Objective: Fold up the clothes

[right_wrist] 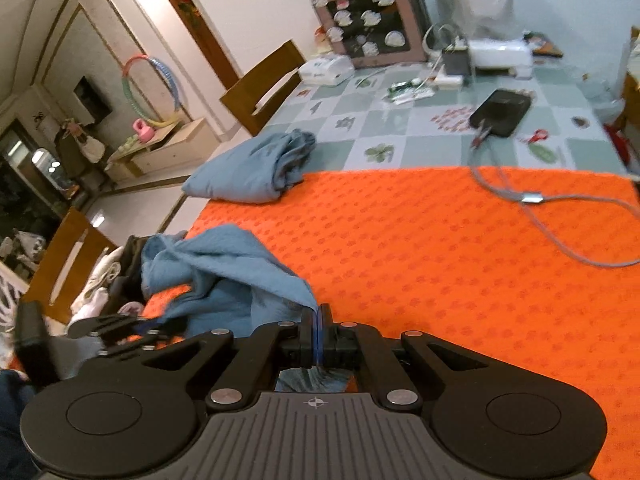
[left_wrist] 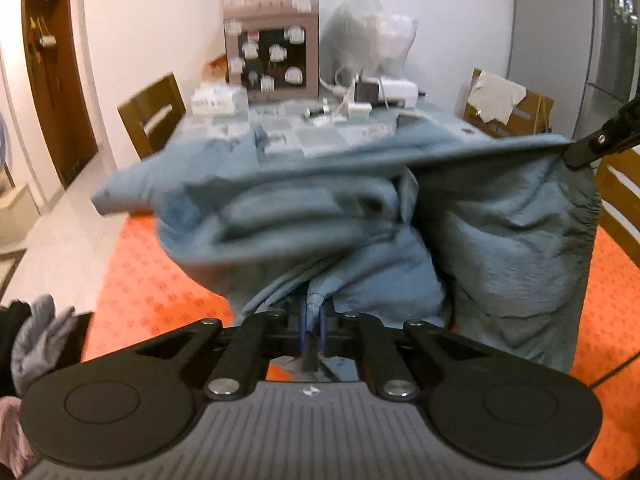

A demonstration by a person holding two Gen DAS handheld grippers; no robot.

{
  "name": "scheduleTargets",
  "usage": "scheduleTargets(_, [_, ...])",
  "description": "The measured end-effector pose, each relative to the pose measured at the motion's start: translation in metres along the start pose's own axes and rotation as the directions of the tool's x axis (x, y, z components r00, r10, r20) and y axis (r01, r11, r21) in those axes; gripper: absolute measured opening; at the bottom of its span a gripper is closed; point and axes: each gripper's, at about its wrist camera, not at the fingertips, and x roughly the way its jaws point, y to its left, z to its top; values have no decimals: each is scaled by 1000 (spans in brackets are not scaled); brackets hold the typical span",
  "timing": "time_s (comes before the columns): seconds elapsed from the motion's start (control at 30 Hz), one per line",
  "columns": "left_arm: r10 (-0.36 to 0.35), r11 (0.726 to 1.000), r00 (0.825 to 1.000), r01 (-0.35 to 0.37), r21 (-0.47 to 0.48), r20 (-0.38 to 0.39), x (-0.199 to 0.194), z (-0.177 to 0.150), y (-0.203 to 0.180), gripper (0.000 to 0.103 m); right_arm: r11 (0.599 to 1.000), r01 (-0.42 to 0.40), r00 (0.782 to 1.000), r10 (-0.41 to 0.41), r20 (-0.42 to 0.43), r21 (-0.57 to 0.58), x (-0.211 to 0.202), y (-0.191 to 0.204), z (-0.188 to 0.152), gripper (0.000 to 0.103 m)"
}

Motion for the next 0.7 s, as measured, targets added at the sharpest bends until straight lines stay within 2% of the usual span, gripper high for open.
scheduleTargets(0.13, [24, 999, 999, -25, 24, 35, -38, 20, 16, 6, 997, 59, 997, -57, 48, -45, -24, 0, 7, 3])
scheduleTargets(0.3, [143, 990, 984, -141, -28, 101, -92, 51, 50, 6, 983, 156, 982, -143, 126, -99, -61, 0, 16, 3])
scheduleTargets(0.43, [266, 962, 955, -253, -105, 133, -120, 75, 78, 6, 975, 190, 971, -170, 170, -111, -88, -4, 20, 3])
scheduleTargets(0.57, [363, 927, 920, -341, -153, 150, -126, 94, 96, 6, 966, 219, 962, -191, 196, -135, -105, -7, 22, 3])
scheduleTargets(0.7, [447, 882, 893, -428, -199, 59, -100, 104, 114, 6, 946, 280, 949, -247, 194, -163, -100, -17, 26, 3])
